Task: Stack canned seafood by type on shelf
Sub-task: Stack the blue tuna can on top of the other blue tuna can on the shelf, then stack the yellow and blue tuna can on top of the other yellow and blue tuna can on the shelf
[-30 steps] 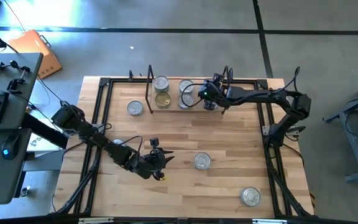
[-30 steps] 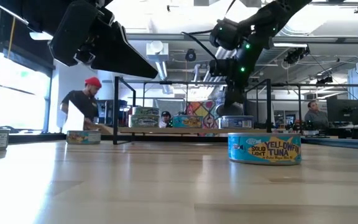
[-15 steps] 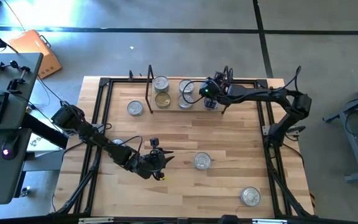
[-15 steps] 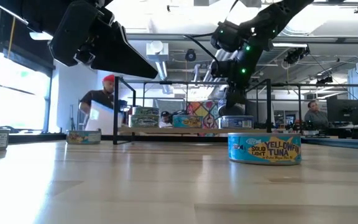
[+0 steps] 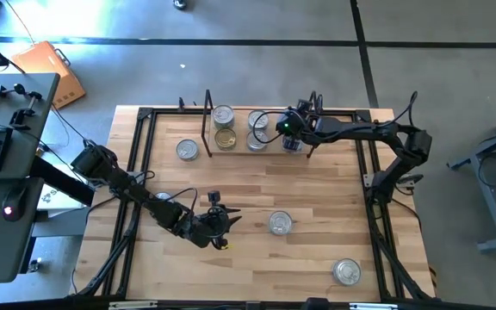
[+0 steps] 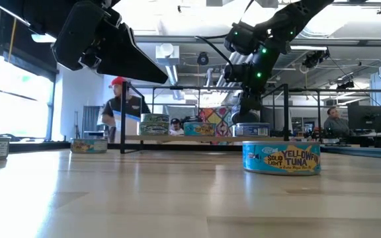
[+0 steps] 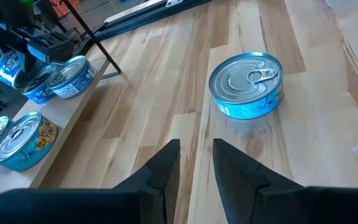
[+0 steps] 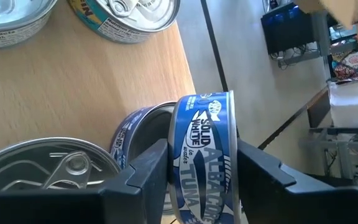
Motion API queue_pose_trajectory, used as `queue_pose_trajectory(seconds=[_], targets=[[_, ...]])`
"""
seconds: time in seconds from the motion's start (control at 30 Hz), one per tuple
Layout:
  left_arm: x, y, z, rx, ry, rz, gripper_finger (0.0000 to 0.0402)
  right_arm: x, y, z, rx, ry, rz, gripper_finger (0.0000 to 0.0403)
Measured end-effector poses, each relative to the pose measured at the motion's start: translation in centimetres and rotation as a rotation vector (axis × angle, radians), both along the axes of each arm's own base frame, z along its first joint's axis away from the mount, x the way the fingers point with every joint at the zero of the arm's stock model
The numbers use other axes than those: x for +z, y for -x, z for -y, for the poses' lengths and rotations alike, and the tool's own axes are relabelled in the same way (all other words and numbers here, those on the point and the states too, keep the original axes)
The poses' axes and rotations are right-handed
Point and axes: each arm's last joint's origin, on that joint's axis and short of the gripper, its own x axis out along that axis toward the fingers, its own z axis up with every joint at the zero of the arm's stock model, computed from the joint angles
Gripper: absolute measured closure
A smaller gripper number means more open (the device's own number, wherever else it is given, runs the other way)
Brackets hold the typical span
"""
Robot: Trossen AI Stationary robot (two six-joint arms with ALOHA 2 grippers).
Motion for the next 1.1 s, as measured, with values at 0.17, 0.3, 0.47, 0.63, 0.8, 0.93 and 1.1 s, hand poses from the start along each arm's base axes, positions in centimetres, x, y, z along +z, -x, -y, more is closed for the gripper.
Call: queue_pose_trajectory(seconds=[0.17,0.3,0.47,0.63,0.8,0.93,1.1], targets=[[0.0,0.0,0.0,0.0,0.0,0.0,0.0316,-0.16,0.14,-0.1,-0.007,-0.027,0.0,0.0219],[0.0,0.0,0.0,0.0,0.0,0.0,0.0316,-0.25,0.25,-0.16,-0.007,-0.037,-0.013,0.0191],[0.0,0.0,0.0,0.0,0.0,0.0,0.0316,-0.26,0.26,-0.17,-0.027,-0.044,0.007,0.0171],[0.0,0.0,0.0,0.0,0.0,0.0,0.0316,-0.27,0.28,-0.17,-0.029,-0.045,0.006,0.0169],[0.0,0.0,0.0,0.0,0.0,0.0,0.0316,-0.37,0.36,-0.33,-0.034,-0.055,-0.004,0.0169],[0.0,0.0,0.0,0.0,0.0,0.0,0.0316,-0.43,0.35,-0.41,-0.025,-0.078,0.005,0.0167],[0.0,0.0,0.0,0.0,0.0,0.0,0.0316,-0.43,0.34,-0.41,-0.029,-0.082,0.011,0.0146]])
